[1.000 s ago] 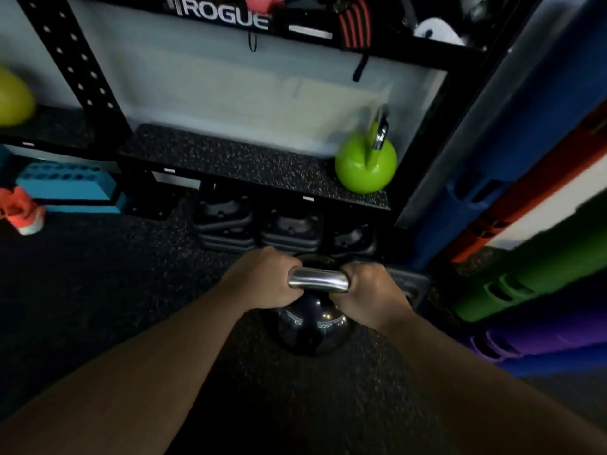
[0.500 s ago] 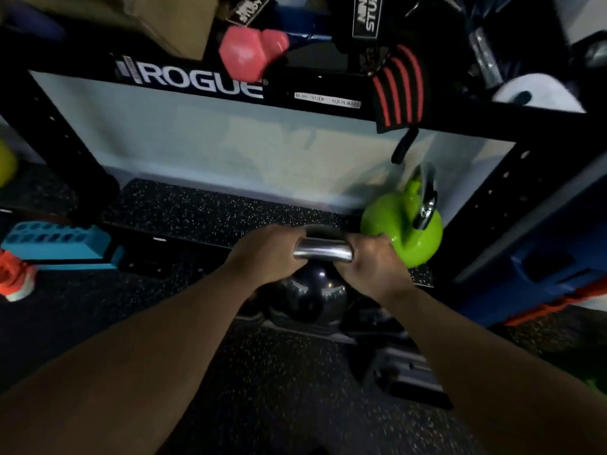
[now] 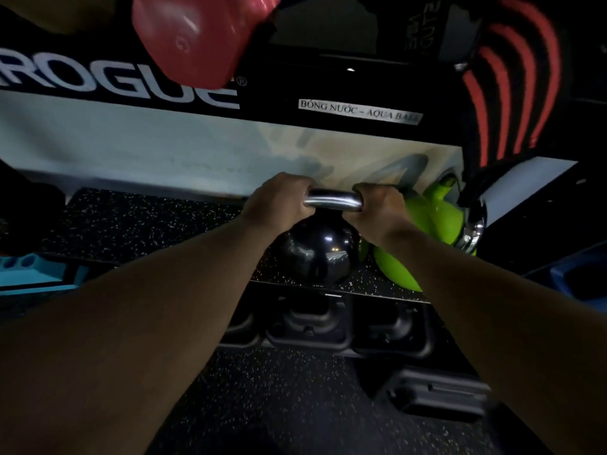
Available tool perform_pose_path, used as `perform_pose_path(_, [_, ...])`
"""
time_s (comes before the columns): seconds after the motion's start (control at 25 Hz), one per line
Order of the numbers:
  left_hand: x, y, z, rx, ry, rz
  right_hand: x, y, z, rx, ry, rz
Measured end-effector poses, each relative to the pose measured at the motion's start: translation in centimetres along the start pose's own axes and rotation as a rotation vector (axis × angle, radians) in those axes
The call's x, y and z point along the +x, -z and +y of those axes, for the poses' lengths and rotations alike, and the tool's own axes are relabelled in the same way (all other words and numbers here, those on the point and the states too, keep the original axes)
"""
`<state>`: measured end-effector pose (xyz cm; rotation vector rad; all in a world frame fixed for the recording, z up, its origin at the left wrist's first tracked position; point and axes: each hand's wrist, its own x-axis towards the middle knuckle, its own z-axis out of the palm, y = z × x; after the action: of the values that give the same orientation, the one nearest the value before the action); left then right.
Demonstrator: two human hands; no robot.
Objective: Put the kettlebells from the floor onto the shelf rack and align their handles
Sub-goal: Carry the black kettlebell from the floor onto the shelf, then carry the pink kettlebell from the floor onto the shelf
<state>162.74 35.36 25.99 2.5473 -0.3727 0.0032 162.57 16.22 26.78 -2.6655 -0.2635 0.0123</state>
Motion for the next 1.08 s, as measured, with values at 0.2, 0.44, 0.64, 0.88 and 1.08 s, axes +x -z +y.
perform_pose_path(0.2, [2.3, -0.1, -0.7, 0.020, 0.097, -0.046, 1.9, -0.1, -0.3, 0.048, -0.111, -0.034])
perform_pose_path(0.44, [2.2, -0.3, -1.1, -0.009, 0.114, -0.033, 2.5, -0.2, -0.8, -0.021, -0.117, -0.059])
perform_pose_path(0.64, [-3.4, 0.8, -1.9, -0.036, 0.182, 0.019, -0.7, 0.0, -4.6, -0.237, 0.258, 0.041])
perform_pose_path(0.88, [-18.1, 3.5, -5.9, 0.123, 0.489, 0.046, -6.0, -4.5, -14.3, -0.256, 0.585, -0.141])
perform_pose_path(1.08, [-40.4, 3.4, -9.2, 0.088, 0.903, 0.027, -17.3, -13.5, -22.9, -0.248, 0.905, -0.416])
